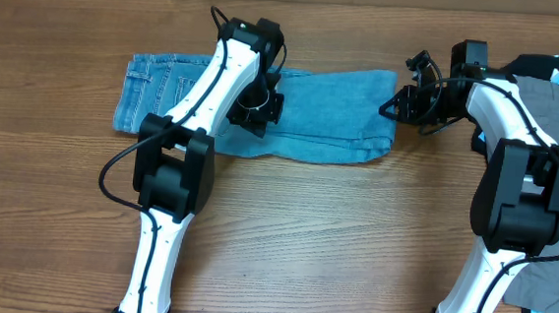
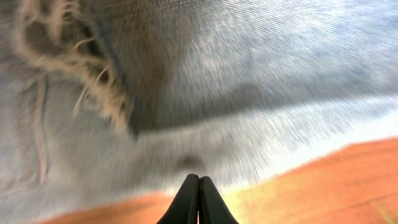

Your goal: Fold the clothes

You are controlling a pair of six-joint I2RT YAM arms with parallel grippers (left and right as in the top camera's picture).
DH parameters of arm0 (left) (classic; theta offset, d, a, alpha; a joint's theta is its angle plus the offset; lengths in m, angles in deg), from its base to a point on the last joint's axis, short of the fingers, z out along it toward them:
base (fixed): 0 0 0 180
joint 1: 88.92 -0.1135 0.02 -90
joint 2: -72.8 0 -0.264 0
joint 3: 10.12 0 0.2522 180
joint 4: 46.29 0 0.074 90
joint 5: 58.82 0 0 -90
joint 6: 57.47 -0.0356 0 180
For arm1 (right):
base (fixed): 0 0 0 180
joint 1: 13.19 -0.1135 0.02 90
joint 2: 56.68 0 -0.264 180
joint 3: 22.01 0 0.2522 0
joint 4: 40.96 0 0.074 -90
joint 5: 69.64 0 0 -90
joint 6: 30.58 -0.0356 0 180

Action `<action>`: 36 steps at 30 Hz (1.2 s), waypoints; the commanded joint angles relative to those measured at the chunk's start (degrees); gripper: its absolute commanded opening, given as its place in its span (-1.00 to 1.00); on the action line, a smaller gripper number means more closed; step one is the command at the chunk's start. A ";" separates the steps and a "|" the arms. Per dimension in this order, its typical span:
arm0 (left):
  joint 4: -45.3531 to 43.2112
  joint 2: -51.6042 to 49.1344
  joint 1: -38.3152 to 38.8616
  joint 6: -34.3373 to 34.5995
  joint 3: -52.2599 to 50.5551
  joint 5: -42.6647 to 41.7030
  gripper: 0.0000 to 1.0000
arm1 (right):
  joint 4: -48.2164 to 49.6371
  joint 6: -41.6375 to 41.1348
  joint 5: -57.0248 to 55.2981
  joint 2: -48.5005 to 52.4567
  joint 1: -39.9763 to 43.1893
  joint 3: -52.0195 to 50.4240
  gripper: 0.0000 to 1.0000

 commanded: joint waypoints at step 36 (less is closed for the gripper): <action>-8.70 18.14 -21.35 2.47 7.93 0.33 -0.78 | -11.89 2.19 -20.50 -12.90 0.63 20.48 -0.92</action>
